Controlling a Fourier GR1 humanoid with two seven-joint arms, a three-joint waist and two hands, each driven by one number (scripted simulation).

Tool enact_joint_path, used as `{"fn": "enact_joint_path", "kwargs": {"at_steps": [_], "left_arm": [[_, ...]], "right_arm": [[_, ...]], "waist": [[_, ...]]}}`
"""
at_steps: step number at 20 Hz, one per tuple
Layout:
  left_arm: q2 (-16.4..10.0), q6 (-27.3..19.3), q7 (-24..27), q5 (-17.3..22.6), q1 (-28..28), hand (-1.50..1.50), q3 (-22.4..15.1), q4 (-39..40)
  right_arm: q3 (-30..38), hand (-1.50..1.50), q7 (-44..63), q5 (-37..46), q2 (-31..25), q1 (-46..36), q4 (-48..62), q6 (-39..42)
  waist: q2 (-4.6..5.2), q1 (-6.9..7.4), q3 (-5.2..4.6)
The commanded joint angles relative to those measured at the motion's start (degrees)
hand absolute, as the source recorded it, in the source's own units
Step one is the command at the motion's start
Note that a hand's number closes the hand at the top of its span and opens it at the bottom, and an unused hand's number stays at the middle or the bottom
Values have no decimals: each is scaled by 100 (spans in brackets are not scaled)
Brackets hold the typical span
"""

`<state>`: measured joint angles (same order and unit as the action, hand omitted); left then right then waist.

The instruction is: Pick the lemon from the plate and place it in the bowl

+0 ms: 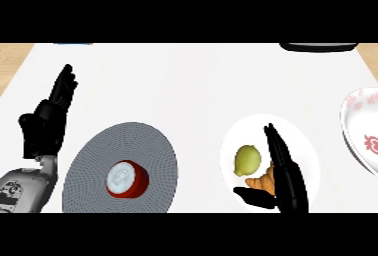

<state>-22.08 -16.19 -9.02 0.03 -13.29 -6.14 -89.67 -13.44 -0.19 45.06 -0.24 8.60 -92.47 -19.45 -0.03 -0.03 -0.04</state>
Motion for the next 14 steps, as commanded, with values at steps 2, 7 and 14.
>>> {"fn": "enact_joint_path", "kwargs": {"at_steps": [2, 7, 14], "left_arm": [[96, 186, -149, -116, 425, 0, 100, -511], [316, 272, -380, -446, -24, 0, 231, -314], [694, 232, -377, -839, 298, 0, 117, -584]], "right_arm": [[195, -150, -26, -165, 21, -817, 1006, -360], [419, -150, 10, -280, -122, -1186, 1128, 77], [179, 150, -117, 455, 19, -1239, 1389, -493]], "waist": [[2, 48, 7], [4, 11, 6], [1, 13, 5]]}}
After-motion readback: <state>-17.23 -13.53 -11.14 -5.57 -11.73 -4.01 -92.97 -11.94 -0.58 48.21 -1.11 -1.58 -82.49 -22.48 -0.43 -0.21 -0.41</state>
